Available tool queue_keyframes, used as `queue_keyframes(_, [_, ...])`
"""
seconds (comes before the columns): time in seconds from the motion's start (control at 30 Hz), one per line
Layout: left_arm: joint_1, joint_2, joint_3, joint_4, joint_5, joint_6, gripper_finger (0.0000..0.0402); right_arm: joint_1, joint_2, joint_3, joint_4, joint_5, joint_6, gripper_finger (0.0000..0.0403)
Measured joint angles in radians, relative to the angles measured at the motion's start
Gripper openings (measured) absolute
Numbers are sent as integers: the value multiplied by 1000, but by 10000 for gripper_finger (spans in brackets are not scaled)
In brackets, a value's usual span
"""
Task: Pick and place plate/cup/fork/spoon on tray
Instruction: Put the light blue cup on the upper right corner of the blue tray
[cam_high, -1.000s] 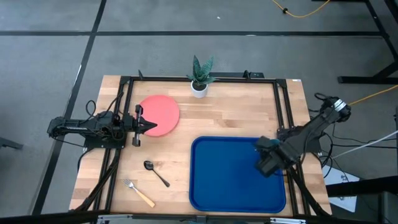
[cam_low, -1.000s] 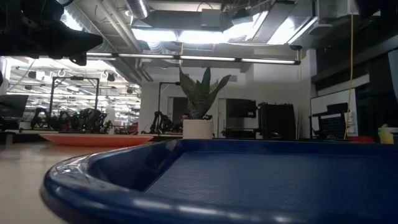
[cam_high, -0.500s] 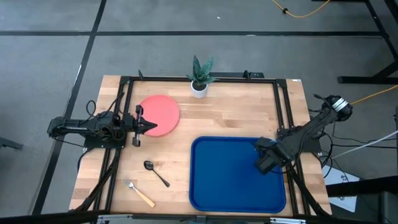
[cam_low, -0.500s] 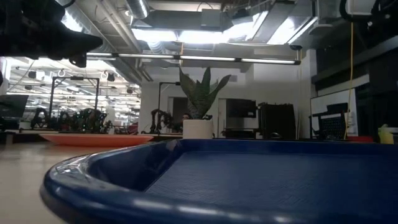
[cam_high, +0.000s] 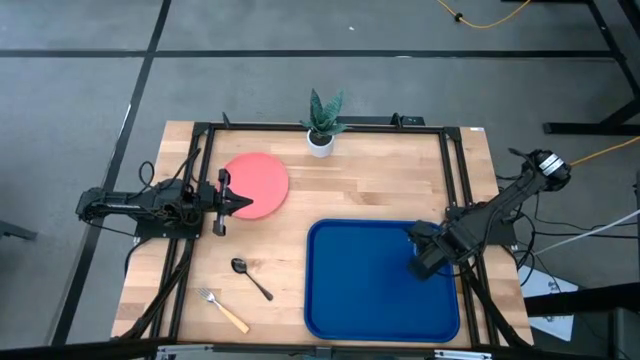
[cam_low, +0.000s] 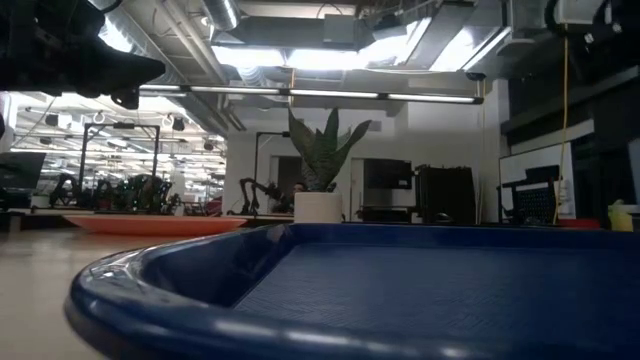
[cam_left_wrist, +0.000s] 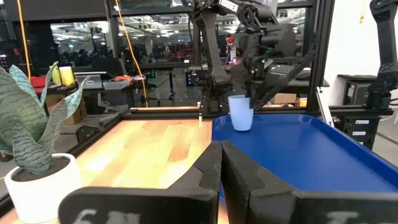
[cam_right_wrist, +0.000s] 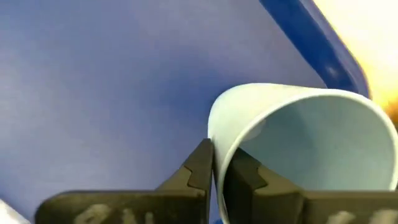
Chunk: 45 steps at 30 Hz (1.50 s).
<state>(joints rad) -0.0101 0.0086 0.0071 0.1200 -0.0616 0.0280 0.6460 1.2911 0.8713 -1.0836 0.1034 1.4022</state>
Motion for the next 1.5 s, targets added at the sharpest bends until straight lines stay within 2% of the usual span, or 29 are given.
queue_keyframes(0.33, [0,0,0,0,0,-3,0,0,0,23,-4,-7,-129,32])
queue_keyframes(1.5, [0,0,0,0,0,-3,0,0,25,23,-57,-53,-39,33])
